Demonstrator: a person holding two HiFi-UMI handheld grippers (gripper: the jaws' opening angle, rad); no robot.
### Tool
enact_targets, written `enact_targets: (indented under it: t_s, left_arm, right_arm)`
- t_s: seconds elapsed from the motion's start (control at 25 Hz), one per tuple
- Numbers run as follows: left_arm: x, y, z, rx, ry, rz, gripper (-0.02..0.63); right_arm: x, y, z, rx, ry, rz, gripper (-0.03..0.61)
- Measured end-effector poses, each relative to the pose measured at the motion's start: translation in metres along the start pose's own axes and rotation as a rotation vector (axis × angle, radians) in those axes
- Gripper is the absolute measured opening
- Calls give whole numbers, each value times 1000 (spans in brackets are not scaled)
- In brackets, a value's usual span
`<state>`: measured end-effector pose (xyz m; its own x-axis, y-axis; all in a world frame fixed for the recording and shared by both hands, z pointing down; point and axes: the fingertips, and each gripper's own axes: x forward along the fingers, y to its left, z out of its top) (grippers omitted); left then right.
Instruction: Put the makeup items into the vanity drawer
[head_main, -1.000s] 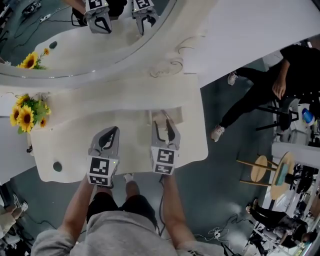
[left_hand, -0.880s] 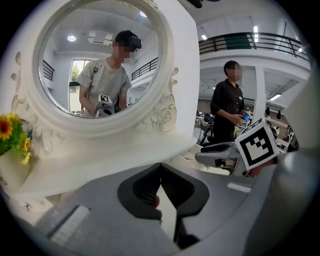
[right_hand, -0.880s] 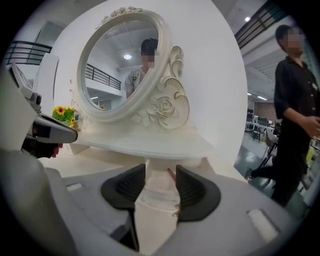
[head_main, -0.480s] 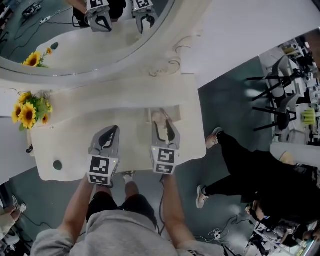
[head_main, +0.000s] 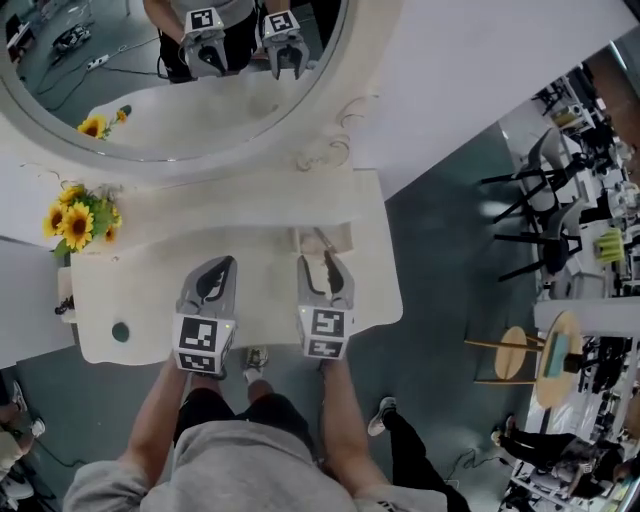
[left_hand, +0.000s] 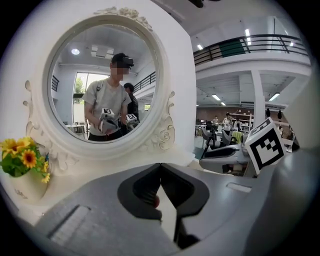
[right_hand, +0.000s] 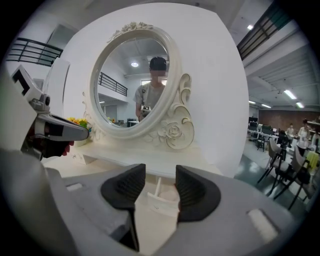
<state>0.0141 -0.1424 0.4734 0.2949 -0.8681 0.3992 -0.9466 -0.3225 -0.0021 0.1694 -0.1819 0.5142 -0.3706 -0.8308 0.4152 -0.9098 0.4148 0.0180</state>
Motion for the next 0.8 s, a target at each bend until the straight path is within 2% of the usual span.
enact_targets:
  t_s: [0.24, 0.52, 0.68, 0.8]
  left_arm:
    - [-28, 6, 18, -1, -49, 49, 11]
    - [-64, 16, 29, 0, -92, 99, 11]
    - [-86, 22, 30, -6, -116, 130, 11]
    - [-102, 32, 30, -4, -133, 162, 11]
  right_arm:
    - [-26, 18, 22, -25, -38, 31, 169]
    - [-59, 39, 52, -69, -106, 33, 89]
    - [-75, 56, 63, -99, -143, 37, 6]
    - [-80, 71, 71, -112, -168, 58, 5]
